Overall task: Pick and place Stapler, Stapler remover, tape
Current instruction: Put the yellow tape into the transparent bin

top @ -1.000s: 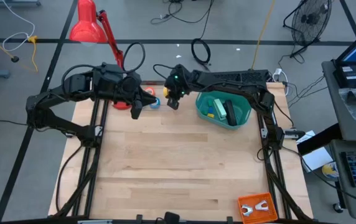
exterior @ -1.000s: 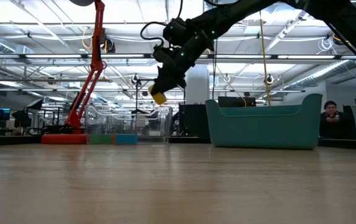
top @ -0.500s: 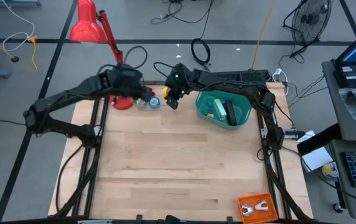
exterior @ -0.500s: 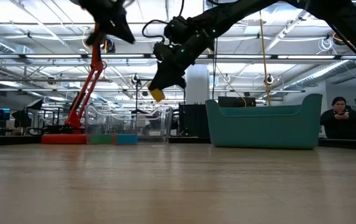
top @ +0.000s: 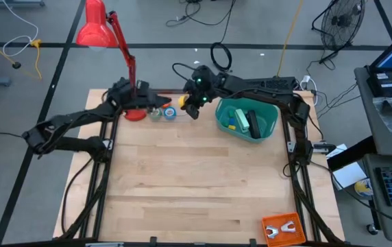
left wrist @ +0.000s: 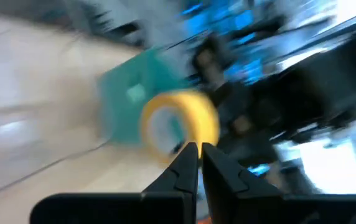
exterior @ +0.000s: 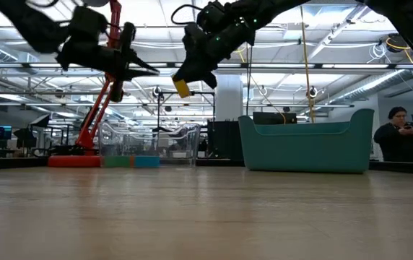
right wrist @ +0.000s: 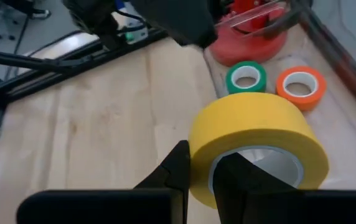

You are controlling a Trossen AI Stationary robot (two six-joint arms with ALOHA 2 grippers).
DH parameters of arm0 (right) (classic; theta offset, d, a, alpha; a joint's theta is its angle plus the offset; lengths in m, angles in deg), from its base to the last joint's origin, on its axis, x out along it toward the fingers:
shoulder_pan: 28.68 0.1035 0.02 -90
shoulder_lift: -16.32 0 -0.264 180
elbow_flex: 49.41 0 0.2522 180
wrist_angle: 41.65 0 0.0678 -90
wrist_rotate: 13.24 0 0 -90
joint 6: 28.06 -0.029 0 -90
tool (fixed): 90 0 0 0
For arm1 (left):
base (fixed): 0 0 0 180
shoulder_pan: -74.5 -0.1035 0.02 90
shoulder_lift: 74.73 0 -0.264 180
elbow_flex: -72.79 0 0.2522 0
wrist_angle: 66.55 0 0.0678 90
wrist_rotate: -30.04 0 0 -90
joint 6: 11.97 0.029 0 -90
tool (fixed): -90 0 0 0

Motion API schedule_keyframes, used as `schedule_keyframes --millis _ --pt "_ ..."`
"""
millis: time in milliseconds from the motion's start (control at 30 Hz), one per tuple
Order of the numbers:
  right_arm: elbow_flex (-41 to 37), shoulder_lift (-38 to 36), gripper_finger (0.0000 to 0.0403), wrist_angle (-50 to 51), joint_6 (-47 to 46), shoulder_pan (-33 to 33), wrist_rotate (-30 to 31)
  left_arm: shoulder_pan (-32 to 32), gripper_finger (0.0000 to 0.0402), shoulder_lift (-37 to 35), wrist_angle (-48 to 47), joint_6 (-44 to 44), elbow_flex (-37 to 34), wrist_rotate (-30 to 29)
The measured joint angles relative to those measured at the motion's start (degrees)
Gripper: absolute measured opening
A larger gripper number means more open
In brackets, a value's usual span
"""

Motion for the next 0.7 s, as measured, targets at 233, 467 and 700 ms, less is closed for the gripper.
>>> schedule_keyframes --millis 233,467,700 --pt "0.0 -2.0 0.0034 -1.6 -2.6 0.0 -1.3 -3.4 0.0068 1.7 22.5 -13.2 -8.3 0.2" --pt "0.0 -2.5 0.0034 -5.1 -5.7 0.6 -2.8 -2.9 0.0197 3.8 31.9 -16.7 -7.9 3.7" --pt "0.0 -2.5 0.0034 -6.2 -6.9 1.5 -3.2 -2.7 0.0240 7.0 31.7 -16.4 -6.4 4.2"
